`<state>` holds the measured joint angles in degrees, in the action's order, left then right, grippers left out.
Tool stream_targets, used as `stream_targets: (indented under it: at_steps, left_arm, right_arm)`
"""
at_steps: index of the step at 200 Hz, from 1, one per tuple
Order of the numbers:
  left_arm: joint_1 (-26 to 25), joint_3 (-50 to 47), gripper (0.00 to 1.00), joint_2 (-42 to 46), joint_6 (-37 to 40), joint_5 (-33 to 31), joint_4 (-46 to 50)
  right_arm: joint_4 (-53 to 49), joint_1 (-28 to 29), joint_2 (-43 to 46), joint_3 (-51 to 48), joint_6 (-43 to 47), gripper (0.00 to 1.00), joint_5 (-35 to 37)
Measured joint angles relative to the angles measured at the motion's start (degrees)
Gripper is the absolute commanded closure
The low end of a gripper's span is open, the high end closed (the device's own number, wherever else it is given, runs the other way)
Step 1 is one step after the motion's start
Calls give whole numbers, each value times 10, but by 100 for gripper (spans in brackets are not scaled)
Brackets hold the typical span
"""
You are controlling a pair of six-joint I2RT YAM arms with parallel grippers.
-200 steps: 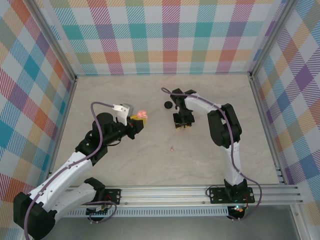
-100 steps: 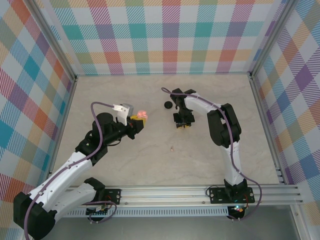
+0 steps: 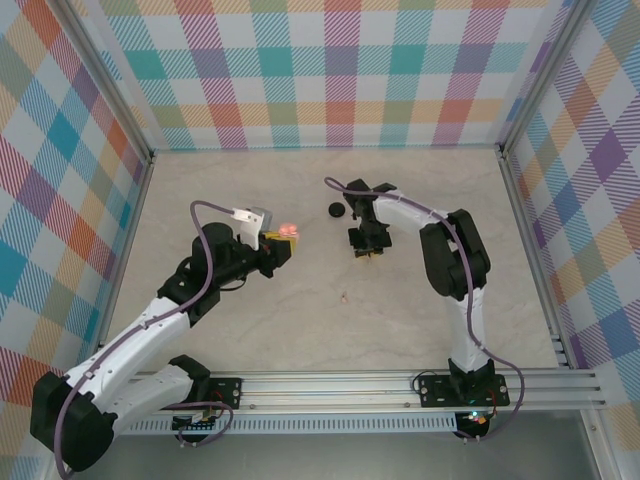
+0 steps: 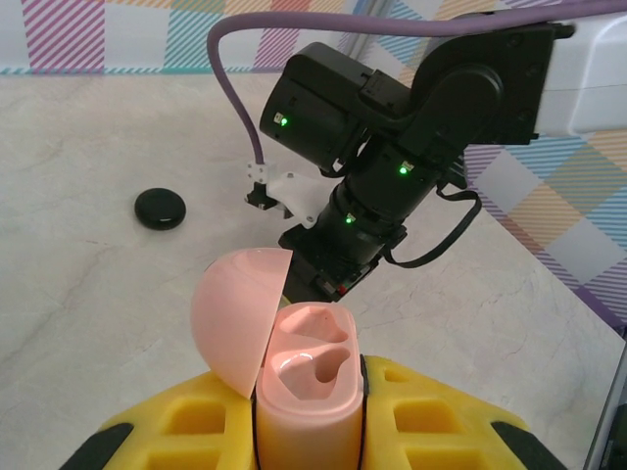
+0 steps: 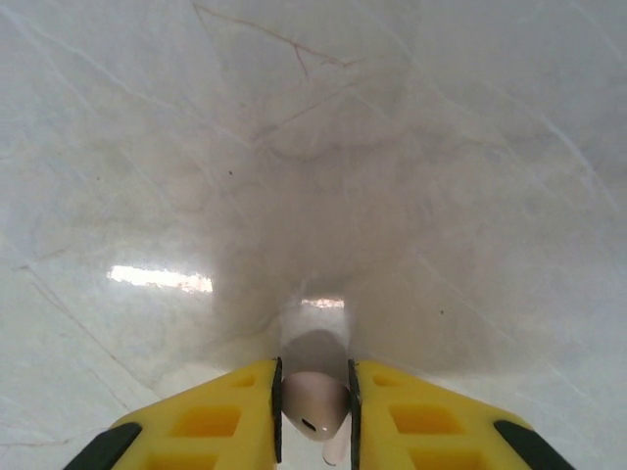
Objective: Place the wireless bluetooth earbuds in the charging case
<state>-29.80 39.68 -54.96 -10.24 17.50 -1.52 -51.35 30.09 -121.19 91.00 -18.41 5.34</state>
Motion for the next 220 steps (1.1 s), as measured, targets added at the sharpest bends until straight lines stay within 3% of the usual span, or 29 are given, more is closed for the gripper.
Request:
stream_targets:
  at_steps: [134,220]
  left_arm:
    - [-7,-17,89,-172,-56,30,-138]
    - [-13,-35,89,-259,-66,79,-305]
  right_arm:
    - [124,0,243,-145,1,75,-64]
    - [207,0,366,-191,-5,74,-132]
